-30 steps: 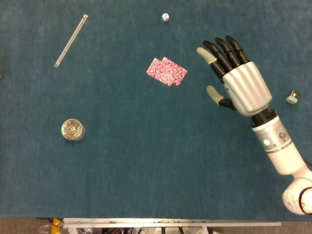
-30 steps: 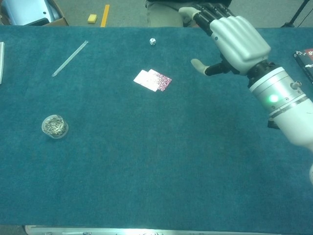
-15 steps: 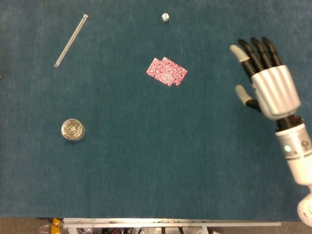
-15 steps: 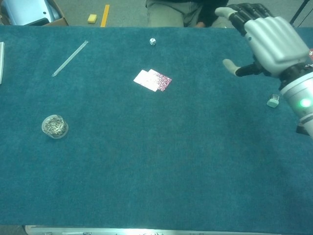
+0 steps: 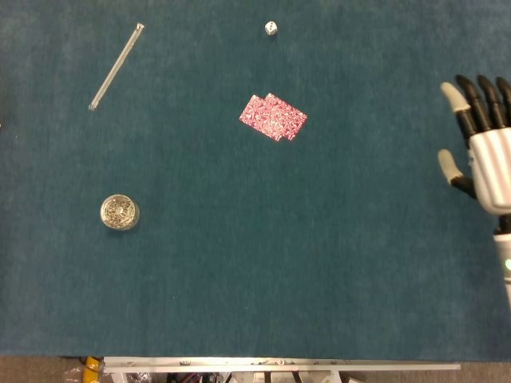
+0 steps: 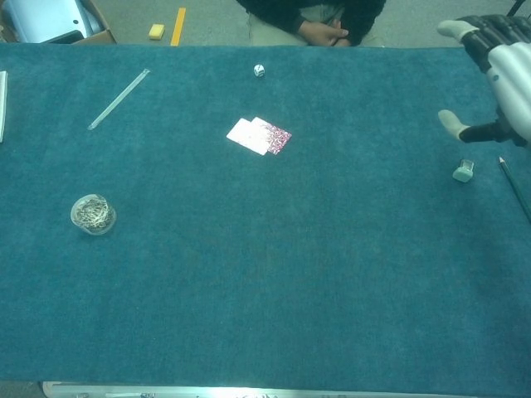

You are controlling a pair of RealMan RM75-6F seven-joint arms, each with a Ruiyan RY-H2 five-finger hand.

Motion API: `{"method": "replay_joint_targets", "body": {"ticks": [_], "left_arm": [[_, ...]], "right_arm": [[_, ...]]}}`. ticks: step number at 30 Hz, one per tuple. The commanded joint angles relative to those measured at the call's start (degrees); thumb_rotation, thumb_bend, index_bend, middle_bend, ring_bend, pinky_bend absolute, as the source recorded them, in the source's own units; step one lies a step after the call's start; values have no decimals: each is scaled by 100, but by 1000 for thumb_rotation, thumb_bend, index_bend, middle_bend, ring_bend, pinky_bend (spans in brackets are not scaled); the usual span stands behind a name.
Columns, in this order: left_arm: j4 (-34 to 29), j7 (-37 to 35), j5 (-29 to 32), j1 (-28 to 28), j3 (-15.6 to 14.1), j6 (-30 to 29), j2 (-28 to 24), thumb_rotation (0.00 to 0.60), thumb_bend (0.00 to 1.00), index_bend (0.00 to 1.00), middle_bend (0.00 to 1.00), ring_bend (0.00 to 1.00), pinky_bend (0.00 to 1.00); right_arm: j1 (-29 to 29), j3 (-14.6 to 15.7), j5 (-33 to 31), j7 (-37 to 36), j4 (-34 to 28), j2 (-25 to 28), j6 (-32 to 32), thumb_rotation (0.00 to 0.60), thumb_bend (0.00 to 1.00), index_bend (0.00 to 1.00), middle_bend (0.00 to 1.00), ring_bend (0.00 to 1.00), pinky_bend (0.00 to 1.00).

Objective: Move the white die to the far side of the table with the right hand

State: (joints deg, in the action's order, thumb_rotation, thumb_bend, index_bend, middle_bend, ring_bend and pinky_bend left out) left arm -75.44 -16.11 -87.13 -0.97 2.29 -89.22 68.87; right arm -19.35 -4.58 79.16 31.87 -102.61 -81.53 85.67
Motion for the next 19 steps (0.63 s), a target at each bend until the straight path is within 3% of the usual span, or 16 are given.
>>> {"method": "replay_joint_targets", "body": {"ticks": [1, 9, 19], "left_arm": [[-20, 36, -13, 9, 8, -44, -20, 600, 392, 283, 211, 143, 109], [-130, 161, -151, -38, -10, -109, -57, 600, 393, 283, 212, 143, 109], [-187, 257, -119, -60, -28, -51, -53, 600, 392, 283, 212, 143, 109]], "right_arm": [[197, 82, -15, 15, -53, 68, 160, 600, 315, 101, 94, 0, 0], [650, 165, 13, -71, -28, 148, 597, 600, 315, 103, 95, 0, 0], [799, 52, 19, -238, 36, 172, 571, 600, 315, 107, 95, 0, 0]]}}
